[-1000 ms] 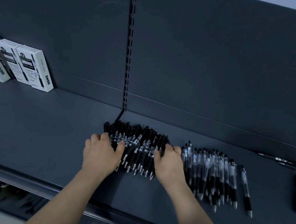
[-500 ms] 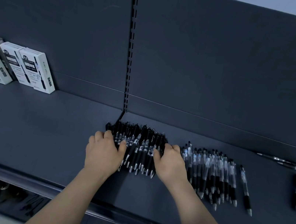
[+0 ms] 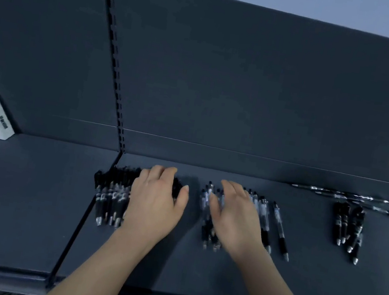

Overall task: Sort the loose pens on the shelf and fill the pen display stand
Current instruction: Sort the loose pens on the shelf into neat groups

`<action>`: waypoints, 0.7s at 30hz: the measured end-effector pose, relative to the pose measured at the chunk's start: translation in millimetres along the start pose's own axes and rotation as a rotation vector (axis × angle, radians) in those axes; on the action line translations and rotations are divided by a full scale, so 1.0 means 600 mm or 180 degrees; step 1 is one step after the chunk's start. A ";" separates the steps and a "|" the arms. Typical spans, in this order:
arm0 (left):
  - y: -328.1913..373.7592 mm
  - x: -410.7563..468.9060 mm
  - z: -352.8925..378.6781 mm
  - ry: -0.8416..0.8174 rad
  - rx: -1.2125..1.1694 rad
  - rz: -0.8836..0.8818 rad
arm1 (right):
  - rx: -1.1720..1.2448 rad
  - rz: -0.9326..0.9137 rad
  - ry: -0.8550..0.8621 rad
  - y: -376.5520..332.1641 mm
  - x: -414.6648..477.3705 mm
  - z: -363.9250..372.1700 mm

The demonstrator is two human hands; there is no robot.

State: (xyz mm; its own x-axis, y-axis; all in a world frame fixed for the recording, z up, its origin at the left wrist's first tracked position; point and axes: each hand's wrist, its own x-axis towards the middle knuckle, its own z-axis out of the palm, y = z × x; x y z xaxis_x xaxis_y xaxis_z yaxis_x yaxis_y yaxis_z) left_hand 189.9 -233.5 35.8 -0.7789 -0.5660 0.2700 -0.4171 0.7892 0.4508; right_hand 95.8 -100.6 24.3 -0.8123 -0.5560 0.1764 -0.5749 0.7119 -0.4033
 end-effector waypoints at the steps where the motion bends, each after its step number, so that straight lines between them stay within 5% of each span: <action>1: 0.016 0.002 0.007 -0.0030 -0.0002 0.0109 | -0.0035 0.0036 0.0032 0.014 -0.004 -0.011; 9: 0.166 0.011 0.090 -0.0370 -0.0154 0.0689 | -0.0151 0.0494 0.0288 0.165 -0.024 -0.082; 21: 0.427 0.021 0.278 -0.0793 -0.0259 0.0809 | -0.0253 0.1480 0.0233 0.476 -0.040 -0.187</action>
State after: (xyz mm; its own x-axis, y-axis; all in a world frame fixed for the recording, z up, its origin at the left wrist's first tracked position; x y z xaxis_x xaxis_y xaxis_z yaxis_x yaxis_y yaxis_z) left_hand -5.1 1.2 12.6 -0.9473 -0.2709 0.1711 -0.1648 0.8699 0.4648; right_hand -59.9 164.4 5.6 -0.9884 -0.1408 0.0574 -0.1521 0.9103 -0.3851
